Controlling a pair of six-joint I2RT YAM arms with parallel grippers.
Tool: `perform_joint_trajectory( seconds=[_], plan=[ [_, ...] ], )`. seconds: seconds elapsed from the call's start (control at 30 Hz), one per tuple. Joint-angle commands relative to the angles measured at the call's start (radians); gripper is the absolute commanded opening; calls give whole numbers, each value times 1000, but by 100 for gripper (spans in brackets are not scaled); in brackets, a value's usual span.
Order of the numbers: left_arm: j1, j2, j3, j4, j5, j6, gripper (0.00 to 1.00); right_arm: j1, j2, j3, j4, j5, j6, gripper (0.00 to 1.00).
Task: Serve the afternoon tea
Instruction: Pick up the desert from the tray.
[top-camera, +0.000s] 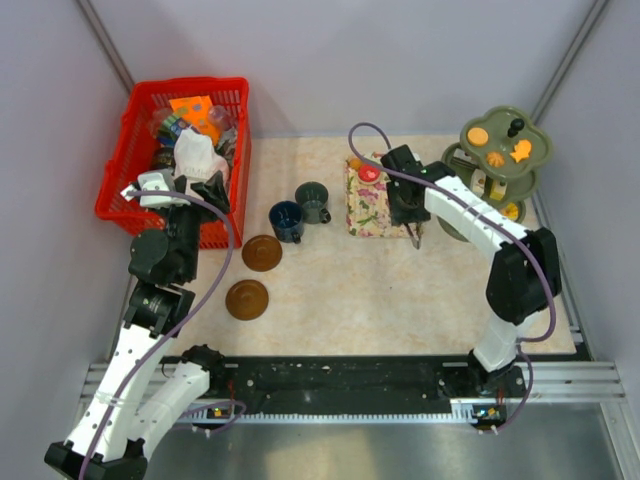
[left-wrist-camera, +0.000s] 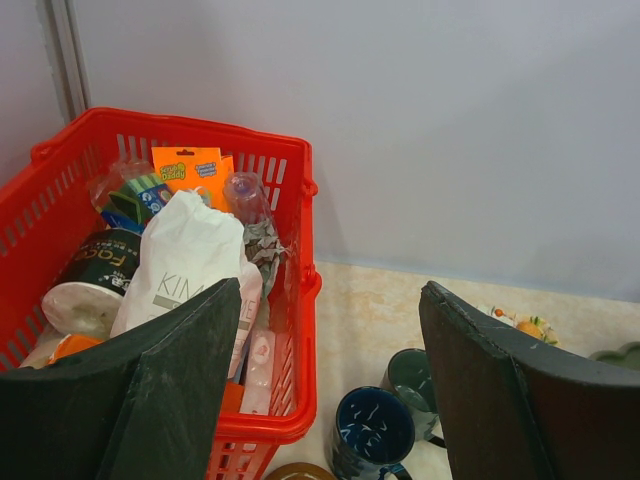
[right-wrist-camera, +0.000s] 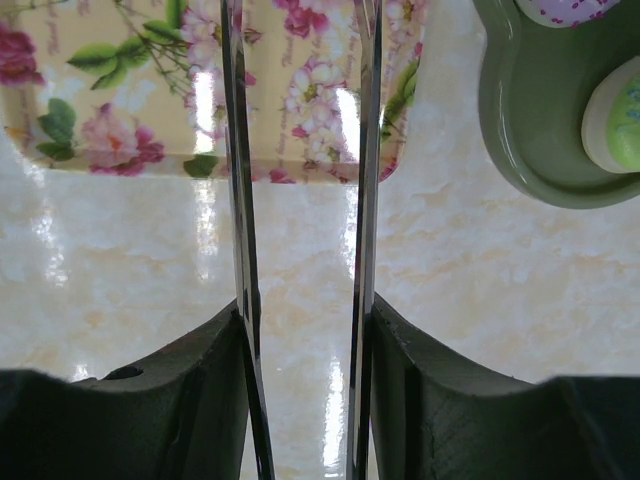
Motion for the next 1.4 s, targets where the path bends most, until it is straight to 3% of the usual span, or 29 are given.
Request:
perform_joint_trajectory(
  seconds=[0.0, 0.67, 1.37],
  plan=[
    [-3, -2, -1, 40, 8, -1, 77, -39, 48, 66, 31, 6, -35, 44],
    [-2, 10, 0, 37, 10, 3, 77, -127, 228, 201, 68, -17, -79, 46],
    [-3, 13, 5, 35, 21, 0, 77, -157, 285, 179, 83, -73, -99, 47]
  ],
)
